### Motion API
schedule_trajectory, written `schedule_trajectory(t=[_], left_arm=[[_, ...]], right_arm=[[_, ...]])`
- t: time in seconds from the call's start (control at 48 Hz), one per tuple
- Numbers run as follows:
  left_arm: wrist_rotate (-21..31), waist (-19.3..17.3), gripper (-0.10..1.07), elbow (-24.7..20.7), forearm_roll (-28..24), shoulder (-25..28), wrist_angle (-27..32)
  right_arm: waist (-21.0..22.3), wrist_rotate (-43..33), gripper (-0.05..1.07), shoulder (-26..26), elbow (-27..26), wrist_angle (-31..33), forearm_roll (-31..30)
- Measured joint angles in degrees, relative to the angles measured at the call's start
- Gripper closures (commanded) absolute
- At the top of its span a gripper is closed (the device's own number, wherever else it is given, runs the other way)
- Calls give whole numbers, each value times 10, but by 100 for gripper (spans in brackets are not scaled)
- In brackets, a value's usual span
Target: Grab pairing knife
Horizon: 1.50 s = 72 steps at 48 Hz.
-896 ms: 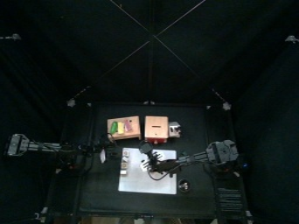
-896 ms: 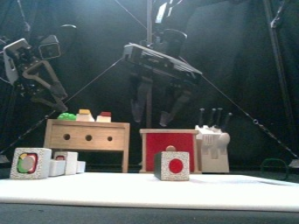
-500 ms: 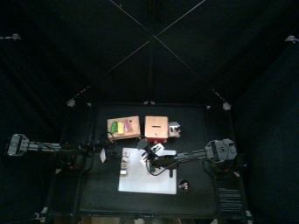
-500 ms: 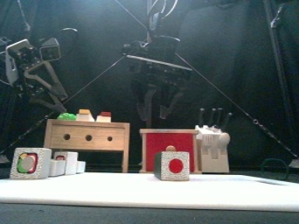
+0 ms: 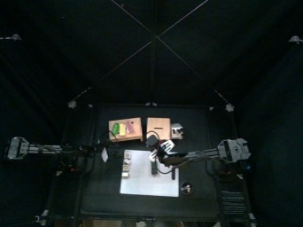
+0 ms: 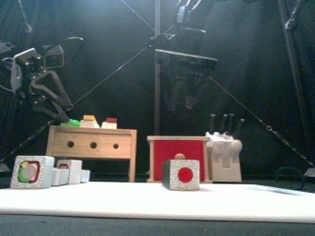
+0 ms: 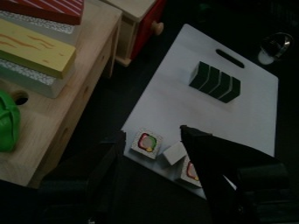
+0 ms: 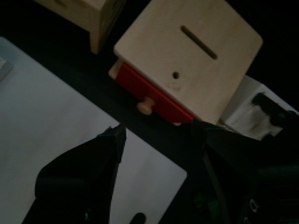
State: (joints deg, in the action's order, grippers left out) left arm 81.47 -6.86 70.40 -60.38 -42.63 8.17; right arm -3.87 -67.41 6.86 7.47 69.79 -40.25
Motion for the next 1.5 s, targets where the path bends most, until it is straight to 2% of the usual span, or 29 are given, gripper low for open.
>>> schedule_trajectory(t=[0.271, 0.458, 0.667, 0.979, 1.188, 1.375, 1.5], left_arm=[[0, -10, 8, 0, 0, 0, 0], [-2, -17, 8, -5, 0, -1, -1], [-2, -18, 8, -6, 0, -1, -1], [-2, -19, 8, -6, 0, 0, -2], [-1, -19, 8, -6, -1, 0, -2], [-2, -19, 8, -6, 0, -1, -2], [-2, -20, 8, -6, -1, -1, -3]], right_arm=[[20, -10, 10, -65, 50, 1, 5], [25, -91, 10, -133, 107, -13, -11], [34, -175, 10, -200, 189, -72, -18], [40, -232, 10, -274, 276, -83, -27], [47, -244, 10, -295, 312, -81, -27], [74, -244, 10, -292, 335, -88, -27], [91, -244, 10, -288, 349, -114, -30]])
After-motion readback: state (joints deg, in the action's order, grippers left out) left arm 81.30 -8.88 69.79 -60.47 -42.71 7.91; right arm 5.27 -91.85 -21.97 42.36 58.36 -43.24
